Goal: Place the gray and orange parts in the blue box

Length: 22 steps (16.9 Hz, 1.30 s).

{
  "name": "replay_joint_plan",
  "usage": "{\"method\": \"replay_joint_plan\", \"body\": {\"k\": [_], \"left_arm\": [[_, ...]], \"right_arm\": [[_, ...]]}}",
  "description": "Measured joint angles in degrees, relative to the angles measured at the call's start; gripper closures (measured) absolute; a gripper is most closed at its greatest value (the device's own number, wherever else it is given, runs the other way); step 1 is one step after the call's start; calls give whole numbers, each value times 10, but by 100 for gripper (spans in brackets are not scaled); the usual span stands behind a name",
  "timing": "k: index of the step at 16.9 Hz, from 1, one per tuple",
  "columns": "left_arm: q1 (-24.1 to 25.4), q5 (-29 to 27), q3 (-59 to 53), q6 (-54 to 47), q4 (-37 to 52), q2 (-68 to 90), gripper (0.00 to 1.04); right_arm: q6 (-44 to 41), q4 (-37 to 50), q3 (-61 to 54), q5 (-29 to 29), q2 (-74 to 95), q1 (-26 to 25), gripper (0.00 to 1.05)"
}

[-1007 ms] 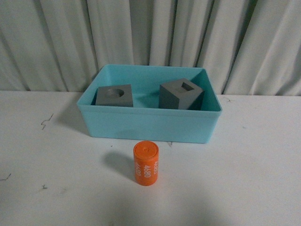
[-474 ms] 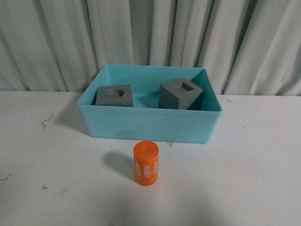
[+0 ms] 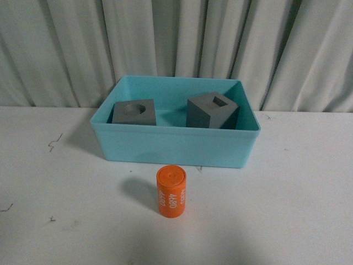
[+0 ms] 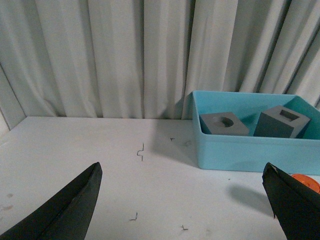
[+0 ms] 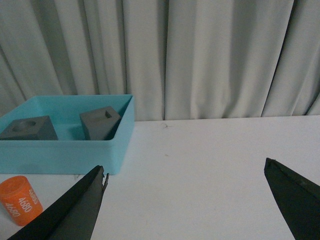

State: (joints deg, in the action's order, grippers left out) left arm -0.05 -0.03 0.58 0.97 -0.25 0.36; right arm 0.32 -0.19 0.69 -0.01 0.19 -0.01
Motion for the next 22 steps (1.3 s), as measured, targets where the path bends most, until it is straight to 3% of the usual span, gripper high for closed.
{"method": "replay_joint_plan", "body": {"k": [2,3,4,5,7,9,12,13,16,22], "left_arm": [[0,0,0,0,0,0,7],[0,-1,0,0,0,0,7],[0,1,0,0,1,0,7],[0,0,0,0,0,0,7],[0,0,0,0,0,0,7],[0,0,0,0,0,0,7],[0,0,0,0,1,0,7],[0,0,0,0,0,0,7],[0,0,0,0,0,0,7],[0,0,0,0,0,0,7]], "right_arm": [[2,-9,1,4,2,1,6],[47,-149,59,32,92,-4,6],[75,-173,89,-10,164,-53,6],[74,-132,94,-55,207,-103,6],[-23,-45,143,-223,348,-216,6],[-116,-60,186,-317,441,-243,6],[-275,-150,225,-432,562,-177,6],[-333,-139,245,-428,610,-130,6],[-364,-24,278,-378,728,-40,6],[-348,28,386,-346,906,48,6]]}}
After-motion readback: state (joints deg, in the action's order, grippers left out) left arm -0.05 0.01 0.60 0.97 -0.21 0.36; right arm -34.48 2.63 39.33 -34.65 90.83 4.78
